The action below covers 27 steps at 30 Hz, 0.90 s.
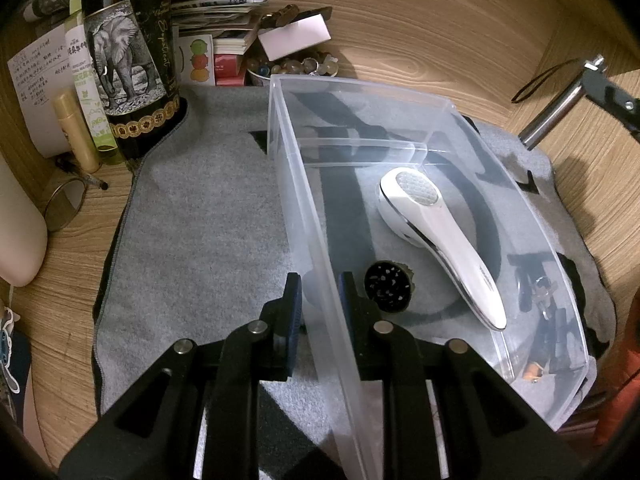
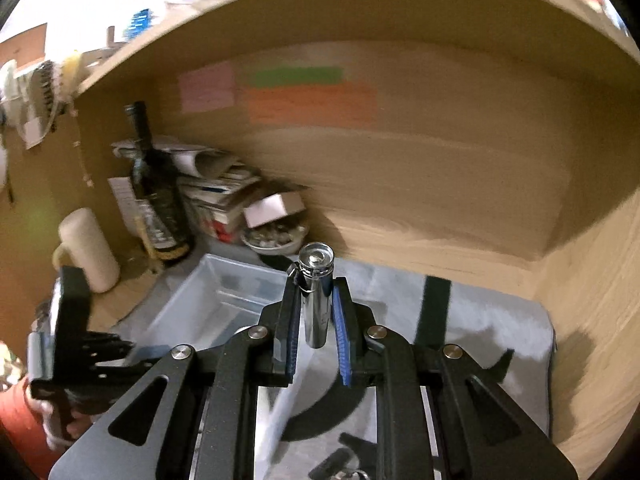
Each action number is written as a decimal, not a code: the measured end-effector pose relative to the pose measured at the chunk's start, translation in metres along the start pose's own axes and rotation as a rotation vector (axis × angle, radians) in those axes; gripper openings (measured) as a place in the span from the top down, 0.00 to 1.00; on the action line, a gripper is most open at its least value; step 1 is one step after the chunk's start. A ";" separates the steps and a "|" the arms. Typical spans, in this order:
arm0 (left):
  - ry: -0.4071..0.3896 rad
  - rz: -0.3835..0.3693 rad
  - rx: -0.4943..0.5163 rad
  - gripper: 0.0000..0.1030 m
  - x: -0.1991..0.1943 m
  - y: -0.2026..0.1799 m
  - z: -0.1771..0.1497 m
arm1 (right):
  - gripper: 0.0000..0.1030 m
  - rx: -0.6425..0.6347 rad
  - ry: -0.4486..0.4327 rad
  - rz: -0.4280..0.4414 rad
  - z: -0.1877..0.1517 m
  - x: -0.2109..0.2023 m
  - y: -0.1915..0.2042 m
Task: Organize rigid objects
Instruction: 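Carry the silver cylinder into the box and open the right tool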
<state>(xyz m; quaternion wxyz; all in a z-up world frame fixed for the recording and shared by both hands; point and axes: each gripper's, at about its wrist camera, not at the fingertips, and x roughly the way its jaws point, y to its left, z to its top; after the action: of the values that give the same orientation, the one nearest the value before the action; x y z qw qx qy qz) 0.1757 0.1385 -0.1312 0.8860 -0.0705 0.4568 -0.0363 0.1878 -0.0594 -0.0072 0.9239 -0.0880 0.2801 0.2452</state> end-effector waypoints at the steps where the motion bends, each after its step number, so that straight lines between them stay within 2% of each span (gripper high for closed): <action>1: 0.000 0.000 0.000 0.81 0.000 0.000 0.000 | 0.86 -0.012 0.000 0.010 0.000 -0.001 0.005; 7: 0.000 0.000 0.000 0.81 0.000 0.000 0.000 | 0.86 -0.088 0.039 0.064 -0.005 0.014 0.031; 12: 0.000 0.000 -0.002 0.81 0.000 0.000 0.000 | 0.86 -0.127 0.094 0.065 -0.009 0.036 0.044; 19: 0.000 0.000 -0.001 0.81 0.000 0.000 0.000 | 0.86 -0.157 0.199 0.020 -0.021 0.070 0.047; 27: -0.001 0.001 0.002 0.81 0.000 -0.001 0.001 | 0.86 -0.171 0.269 0.005 -0.027 0.096 0.047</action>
<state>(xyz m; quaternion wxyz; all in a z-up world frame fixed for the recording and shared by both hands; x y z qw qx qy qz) 0.1765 0.1380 -0.1311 0.8863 -0.0693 0.4565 -0.0365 0.2204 0.0119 -0.0846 0.8666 -0.1976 0.3796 0.2566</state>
